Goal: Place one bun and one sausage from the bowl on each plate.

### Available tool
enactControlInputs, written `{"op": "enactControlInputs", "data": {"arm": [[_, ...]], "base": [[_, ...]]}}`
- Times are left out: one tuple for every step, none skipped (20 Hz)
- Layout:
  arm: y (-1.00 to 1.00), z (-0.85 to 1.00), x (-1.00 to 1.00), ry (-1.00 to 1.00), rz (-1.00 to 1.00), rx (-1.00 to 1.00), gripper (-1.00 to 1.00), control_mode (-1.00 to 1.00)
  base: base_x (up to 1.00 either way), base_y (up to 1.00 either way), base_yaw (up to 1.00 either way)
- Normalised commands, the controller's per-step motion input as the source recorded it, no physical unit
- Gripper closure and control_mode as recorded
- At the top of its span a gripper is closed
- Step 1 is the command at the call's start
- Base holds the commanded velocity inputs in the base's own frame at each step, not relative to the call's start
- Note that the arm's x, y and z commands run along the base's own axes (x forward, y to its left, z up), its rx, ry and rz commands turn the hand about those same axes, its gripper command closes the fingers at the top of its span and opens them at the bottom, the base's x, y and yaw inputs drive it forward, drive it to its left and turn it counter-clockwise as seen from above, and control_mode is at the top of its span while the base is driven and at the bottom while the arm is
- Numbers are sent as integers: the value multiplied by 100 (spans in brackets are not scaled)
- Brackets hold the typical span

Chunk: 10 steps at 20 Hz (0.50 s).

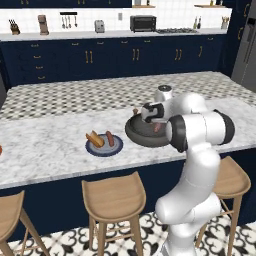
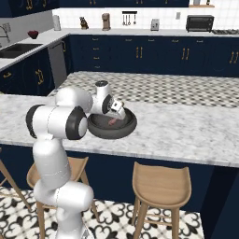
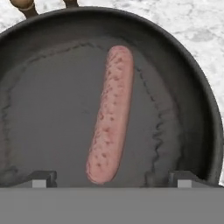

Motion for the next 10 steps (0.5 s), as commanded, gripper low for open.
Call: {"op": "enactControlInputs", "data": {"arm": [[0,-43,49,1,0,0,-100,-100],[0,-46,55,3,0,0,-100,-100],[0,-52,49,3,0,0,-100,-100],[-2,-61,39,2,0,0,-100,-100],[-11,-60,24,2,0,1,-100,-100],[-13,-54,4,1,0,1,-100,-100],[-12,-60,3,0,0,0,-100,-100],[-14,-55,0,0,0,0,-100,-100],[0,-34,0,0,0,0,-100,-100],[0,-32,0,0,0,0,-100,-100]], "base": [[0,0,0],[0,0,0],[0,0,0],[0,0,0],[0,0,0],[0,0,0],[0,0,0],[0,0,0],[0,0,0],[0,0,0]]}}
